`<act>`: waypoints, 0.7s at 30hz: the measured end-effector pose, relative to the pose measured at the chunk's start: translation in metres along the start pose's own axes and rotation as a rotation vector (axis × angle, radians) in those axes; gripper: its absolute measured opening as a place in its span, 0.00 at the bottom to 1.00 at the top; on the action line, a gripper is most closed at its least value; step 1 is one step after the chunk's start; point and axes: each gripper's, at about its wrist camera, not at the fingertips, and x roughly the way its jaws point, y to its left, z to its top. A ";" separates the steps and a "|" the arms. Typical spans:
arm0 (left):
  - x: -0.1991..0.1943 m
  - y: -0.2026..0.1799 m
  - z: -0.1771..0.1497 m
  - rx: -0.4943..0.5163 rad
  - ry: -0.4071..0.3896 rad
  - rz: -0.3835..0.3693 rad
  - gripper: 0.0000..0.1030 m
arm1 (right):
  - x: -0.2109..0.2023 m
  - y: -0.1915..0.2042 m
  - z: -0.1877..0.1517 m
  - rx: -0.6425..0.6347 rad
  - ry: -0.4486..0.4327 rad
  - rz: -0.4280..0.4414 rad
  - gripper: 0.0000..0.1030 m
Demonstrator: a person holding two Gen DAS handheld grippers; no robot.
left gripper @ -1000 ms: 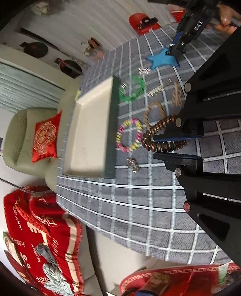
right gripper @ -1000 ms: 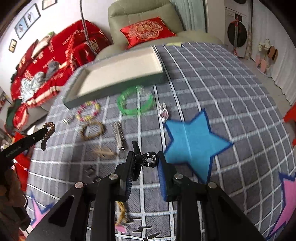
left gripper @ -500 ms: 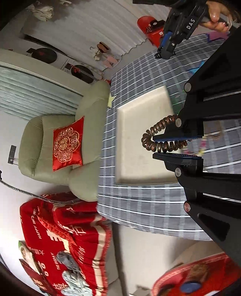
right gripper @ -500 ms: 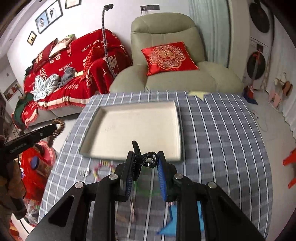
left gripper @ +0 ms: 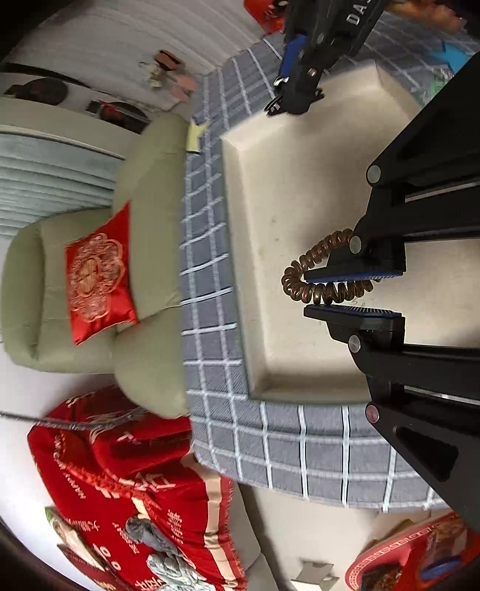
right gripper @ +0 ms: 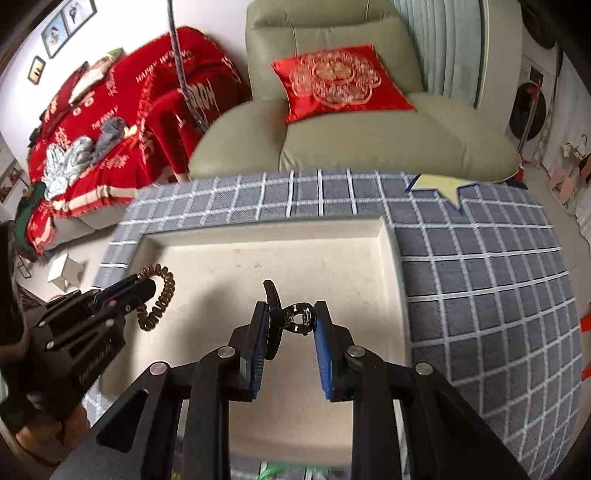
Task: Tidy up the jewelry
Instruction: 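Carry both items over the white tray while the right tool releases the black clip inside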
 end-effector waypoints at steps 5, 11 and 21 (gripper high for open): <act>0.021 -0.009 -0.007 0.022 0.031 0.021 0.27 | 0.031 -0.008 -0.005 0.024 0.036 -0.021 0.25; 0.032 -0.011 -0.013 0.028 0.053 0.055 0.27 | 0.041 -0.016 -0.016 0.029 0.035 -0.040 0.26; 0.033 -0.021 -0.017 0.091 0.044 0.124 0.27 | 0.030 -0.014 -0.017 0.053 0.026 0.002 0.68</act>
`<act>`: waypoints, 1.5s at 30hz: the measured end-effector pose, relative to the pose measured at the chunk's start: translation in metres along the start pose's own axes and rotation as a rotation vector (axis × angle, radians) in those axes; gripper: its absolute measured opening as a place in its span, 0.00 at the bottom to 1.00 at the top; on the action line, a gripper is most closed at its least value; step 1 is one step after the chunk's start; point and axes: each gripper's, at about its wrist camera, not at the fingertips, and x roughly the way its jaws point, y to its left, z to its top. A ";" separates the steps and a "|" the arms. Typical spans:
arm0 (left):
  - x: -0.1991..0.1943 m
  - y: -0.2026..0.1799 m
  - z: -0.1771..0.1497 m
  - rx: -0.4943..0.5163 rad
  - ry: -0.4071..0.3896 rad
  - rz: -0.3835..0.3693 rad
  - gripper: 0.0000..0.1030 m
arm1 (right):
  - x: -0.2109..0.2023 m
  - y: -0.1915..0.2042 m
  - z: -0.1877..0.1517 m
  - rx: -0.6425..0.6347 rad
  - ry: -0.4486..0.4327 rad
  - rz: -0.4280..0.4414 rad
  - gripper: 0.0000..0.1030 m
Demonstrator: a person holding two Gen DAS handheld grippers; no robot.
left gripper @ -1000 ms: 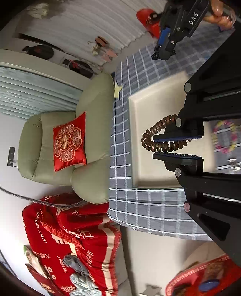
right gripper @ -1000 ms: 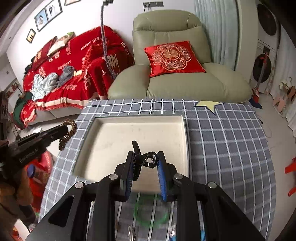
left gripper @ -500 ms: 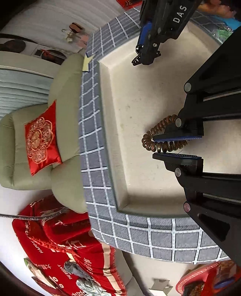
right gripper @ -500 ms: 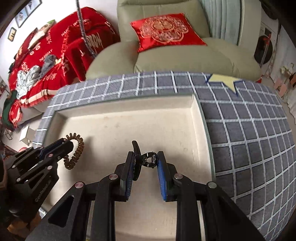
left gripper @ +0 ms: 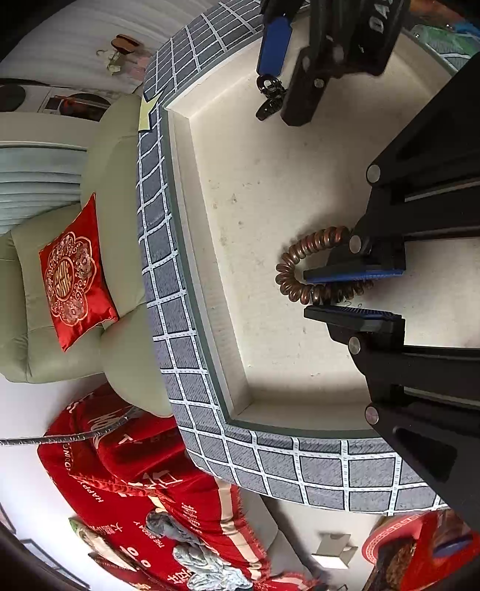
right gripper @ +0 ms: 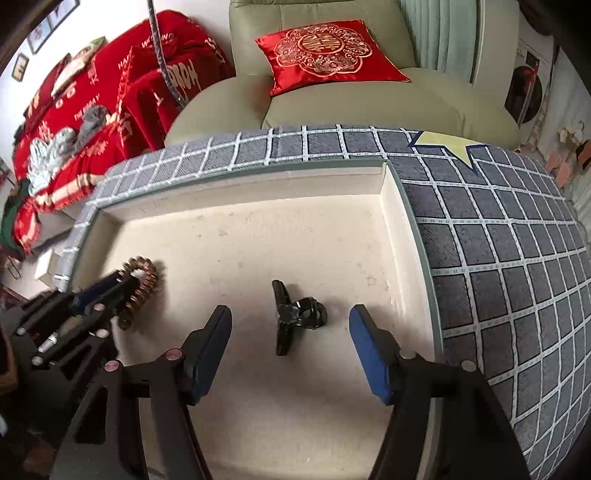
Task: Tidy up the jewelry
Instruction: 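Carry both items over the white tray while the right tool releases the black clip inside, then lower the brown bead bracelet into the tray and open the left tool, then move both tools back from the tray toward the remaining jewelry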
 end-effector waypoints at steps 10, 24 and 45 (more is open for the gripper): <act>-0.007 0.008 0.001 -0.044 -0.025 -0.008 1.00 | -0.042 -0.001 -0.009 0.053 -0.072 0.056 0.72; -0.062 0.014 -0.010 -0.034 -0.129 -0.035 1.00 | -0.090 -0.012 -0.037 0.104 -0.138 0.116 1.00; -0.146 0.024 -0.128 -0.045 -0.100 -0.079 1.00 | -0.172 -0.033 -0.137 0.095 -0.149 0.089 1.00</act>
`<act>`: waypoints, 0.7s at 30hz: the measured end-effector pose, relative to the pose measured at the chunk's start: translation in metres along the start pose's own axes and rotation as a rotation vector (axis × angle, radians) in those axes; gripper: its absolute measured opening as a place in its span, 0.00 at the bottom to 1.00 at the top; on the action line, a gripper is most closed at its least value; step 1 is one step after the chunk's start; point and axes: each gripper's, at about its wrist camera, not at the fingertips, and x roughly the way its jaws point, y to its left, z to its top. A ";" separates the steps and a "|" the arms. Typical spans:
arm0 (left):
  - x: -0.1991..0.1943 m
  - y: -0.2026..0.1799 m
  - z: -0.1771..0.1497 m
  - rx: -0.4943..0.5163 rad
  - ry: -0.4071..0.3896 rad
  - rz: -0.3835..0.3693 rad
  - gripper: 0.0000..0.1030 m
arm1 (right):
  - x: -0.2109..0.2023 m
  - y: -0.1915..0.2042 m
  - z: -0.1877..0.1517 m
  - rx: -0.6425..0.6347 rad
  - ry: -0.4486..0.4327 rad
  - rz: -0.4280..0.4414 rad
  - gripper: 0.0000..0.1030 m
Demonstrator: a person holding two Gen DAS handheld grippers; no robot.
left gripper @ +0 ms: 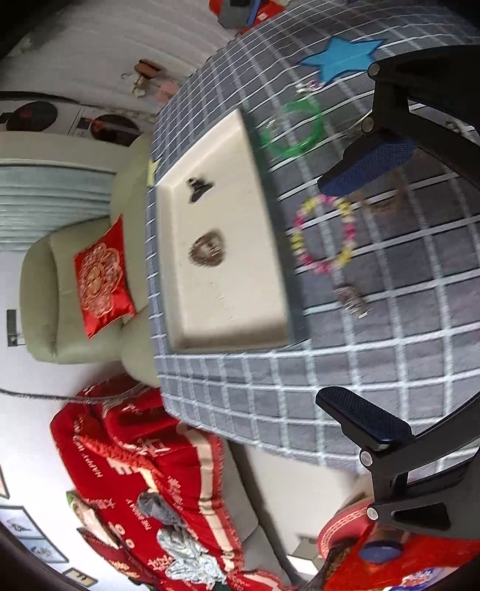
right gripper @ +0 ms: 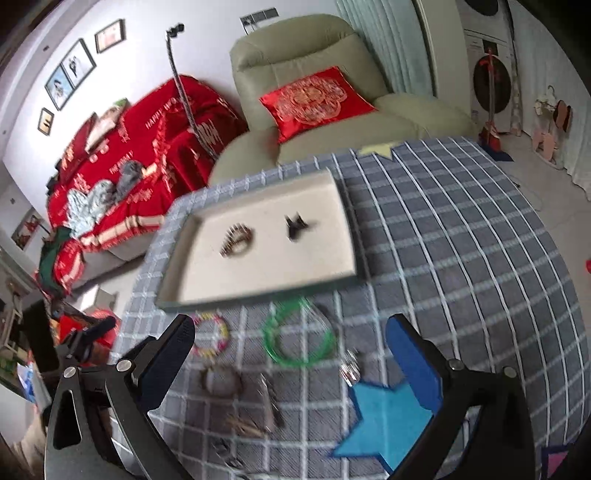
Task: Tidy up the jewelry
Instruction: 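Move both tools back from the tray toward the remaining jewelry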
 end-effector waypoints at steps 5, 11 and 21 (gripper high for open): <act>0.003 -0.011 -0.022 -0.015 0.047 -0.032 1.00 | 0.007 -0.015 -0.026 0.003 0.052 -0.046 1.00; 0.007 -0.032 -0.038 0.003 0.072 -0.040 1.00 | 0.021 -0.024 -0.045 -0.008 0.099 -0.099 1.00; 0.020 -0.041 -0.042 -0.018 0.095 -0.023 1.00 | 0.046 -0.040 -0.053 0.010 0.134 -0.152 0.97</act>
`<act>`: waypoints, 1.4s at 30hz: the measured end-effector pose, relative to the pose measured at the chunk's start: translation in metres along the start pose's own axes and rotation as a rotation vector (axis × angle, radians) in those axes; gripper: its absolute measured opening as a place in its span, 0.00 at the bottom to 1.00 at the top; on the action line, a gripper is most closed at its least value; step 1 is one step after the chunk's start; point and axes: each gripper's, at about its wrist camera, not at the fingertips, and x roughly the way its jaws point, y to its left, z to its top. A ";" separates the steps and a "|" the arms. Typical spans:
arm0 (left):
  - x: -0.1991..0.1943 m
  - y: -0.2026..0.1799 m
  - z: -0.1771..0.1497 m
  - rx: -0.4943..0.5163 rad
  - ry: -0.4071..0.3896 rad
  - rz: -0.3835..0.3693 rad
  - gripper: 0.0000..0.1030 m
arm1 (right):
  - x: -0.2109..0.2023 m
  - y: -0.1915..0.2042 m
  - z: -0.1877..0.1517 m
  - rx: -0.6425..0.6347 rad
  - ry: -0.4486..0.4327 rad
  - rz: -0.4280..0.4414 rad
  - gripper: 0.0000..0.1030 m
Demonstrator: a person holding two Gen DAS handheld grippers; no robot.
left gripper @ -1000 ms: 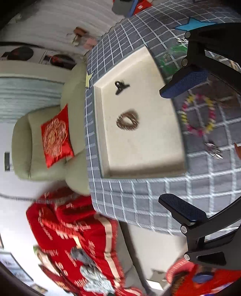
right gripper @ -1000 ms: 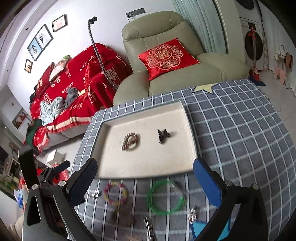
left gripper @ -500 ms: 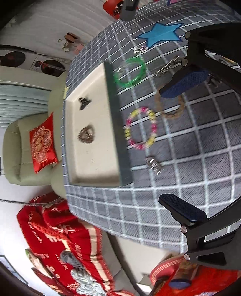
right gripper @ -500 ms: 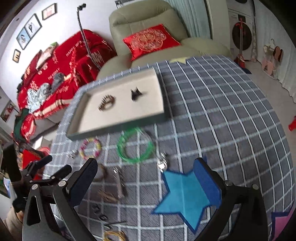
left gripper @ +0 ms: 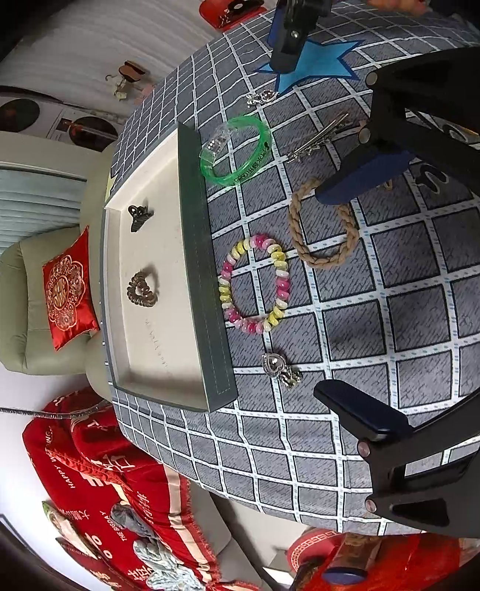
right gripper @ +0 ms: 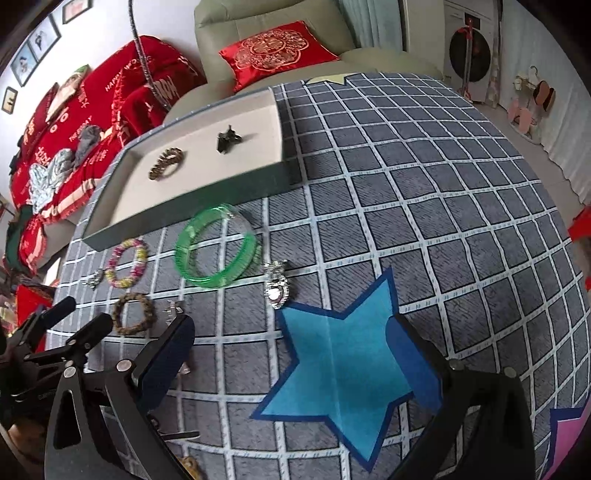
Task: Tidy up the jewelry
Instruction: 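Move both tools back from the tray toward the remaining jewelry, then grasp the pink-gem heart pendant with the right tool while the left tool grasps the braided tan bracelet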
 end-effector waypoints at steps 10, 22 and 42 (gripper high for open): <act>0.016 -0.008 -0.005 0.009 0.039 -0.008 0.86 | 0.024 0.014 0.005 -0.084 0.006 -0.085 0.80; 0.015 -0.019 -0.005 0.050 0.026 -0.020 0.67 | 0.026 0.036 0.006 -0.168 -0.017 -0.127 0.48; -0.014 -0.003 -0.005 -0.005 -0.013 -0.180 0.21 | -0.009 0.018 0.000 -0.087 -0.065 -0.021 0.19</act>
